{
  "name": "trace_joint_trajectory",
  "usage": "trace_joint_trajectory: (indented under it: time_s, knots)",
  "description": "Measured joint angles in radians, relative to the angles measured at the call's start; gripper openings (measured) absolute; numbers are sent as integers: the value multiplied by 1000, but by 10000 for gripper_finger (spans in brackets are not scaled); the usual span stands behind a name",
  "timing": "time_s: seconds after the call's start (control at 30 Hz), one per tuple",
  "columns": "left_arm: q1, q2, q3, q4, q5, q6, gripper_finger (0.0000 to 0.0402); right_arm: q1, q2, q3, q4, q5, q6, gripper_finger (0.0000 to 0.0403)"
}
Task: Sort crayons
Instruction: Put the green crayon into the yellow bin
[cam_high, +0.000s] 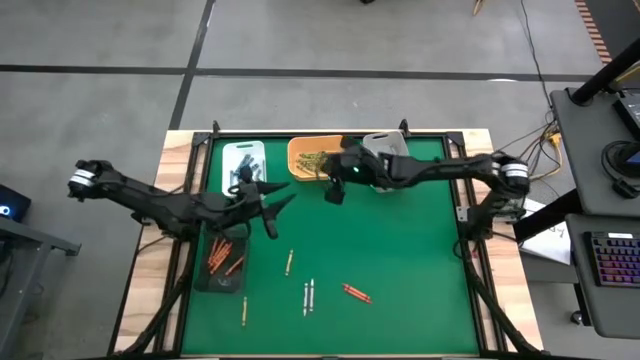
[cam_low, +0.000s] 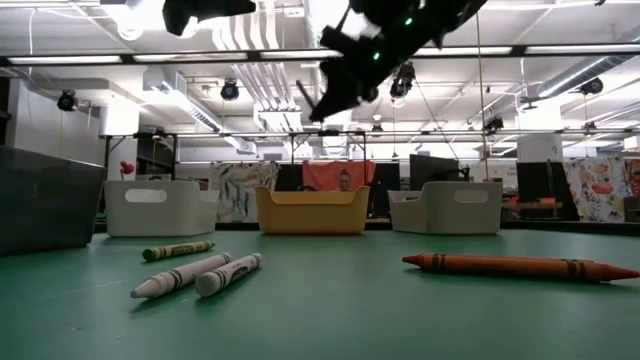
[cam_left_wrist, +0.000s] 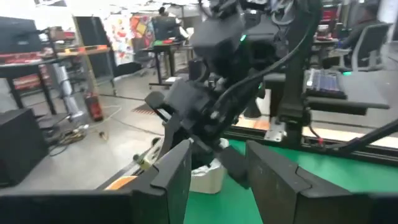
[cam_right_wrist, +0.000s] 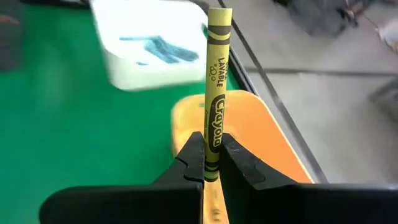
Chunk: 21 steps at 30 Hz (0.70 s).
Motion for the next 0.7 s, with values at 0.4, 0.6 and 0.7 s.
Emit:
trace_joint_trajectory:
  time_s: [0.4, 0.6, 0.7]
  knots:
    - [-1, -64, 0, -174, -2, -78, 135, -193, 313, 273, -256, -4, 12, 25]
    - [-2, -41, 0, -200, -2, -92, 135, -227, 380, 347, -351, -11, 47, 81]
    - [-2, -39, 0, -215, -2, -98, 135, -225, 377, 350, -348, -14, 58, 97]
